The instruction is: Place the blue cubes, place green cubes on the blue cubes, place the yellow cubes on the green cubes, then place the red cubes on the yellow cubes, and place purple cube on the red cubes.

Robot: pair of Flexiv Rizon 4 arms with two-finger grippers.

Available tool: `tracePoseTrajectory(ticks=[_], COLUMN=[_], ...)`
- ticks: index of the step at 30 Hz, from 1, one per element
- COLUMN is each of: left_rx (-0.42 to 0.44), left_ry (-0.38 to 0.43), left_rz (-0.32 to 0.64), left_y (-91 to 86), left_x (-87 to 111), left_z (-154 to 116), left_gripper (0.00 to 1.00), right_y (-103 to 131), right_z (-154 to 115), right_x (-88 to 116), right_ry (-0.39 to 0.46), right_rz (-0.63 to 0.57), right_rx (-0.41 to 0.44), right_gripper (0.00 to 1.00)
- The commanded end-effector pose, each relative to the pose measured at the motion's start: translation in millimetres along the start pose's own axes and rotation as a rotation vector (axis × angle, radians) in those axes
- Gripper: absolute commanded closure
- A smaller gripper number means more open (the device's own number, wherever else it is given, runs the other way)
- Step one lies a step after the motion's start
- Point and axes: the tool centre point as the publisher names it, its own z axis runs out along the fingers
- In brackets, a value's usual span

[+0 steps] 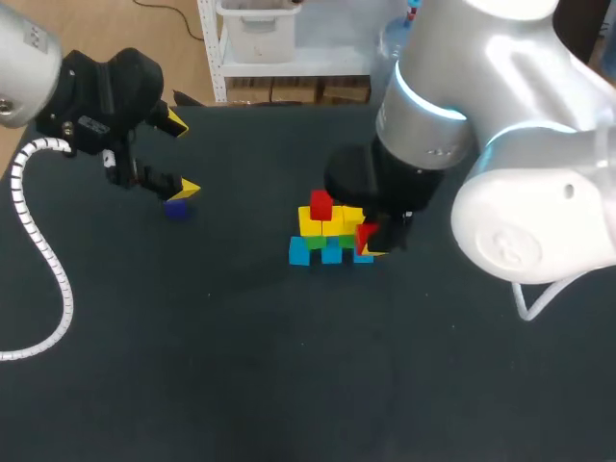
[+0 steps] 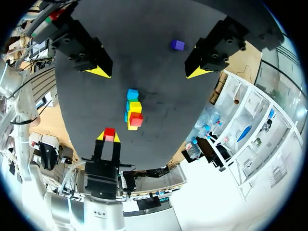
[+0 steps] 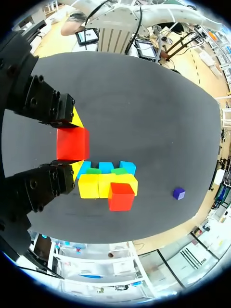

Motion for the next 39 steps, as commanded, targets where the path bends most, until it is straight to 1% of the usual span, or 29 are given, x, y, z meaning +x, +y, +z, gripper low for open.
tracePoseTrajectory(ticks=[1, 11, 18, 23, 28, 32, 39], left_rx=[0.0, 0.0, 0.0, 0.0, 0.0, 0.0, 0.0], left_ry=[-0.002, -0.002, -0.002, -0.002, -0.002, -0.002, -0.002], left_rz=[0.001, 0.001, 0.001, 0.001, 0.001, 0.001, 0.001], left_y=[0.1, 0.1, 0.1, 0.1, 0.1, 0.1, 0.1], left_x=[0.7, 0.7, 0.7, 0.7, 0.7, 0.7, 0.7], left_z=[0, 0, 0, 0, 0, 0, 0], left_gripper=[0.0, 0.0, 0.0, 0.0, 0.0, 0.0, 0.0], right_y=[1, 2, -12, -18, -22, -27, -34], right_z=[0, -1, -19, -20, -13, -11, -15], right_x=[1, 1, 1, -3, -6, -7, -13], right_ry=[-0.001, -0.001, 0.029, 0.044, 0.045, 0.038, 0.044], right_rz=[0.001, 0.0, -0.016, -0.034, -0.043, -0.056, -0.076], right_rx=[0.005, 0.006, 0.046, 0.04, 0.012, -0.005, -0.006], right_gripper=[1.0, 1.0, 1.0, 1.0, 1.0, 1.0, 1.0])
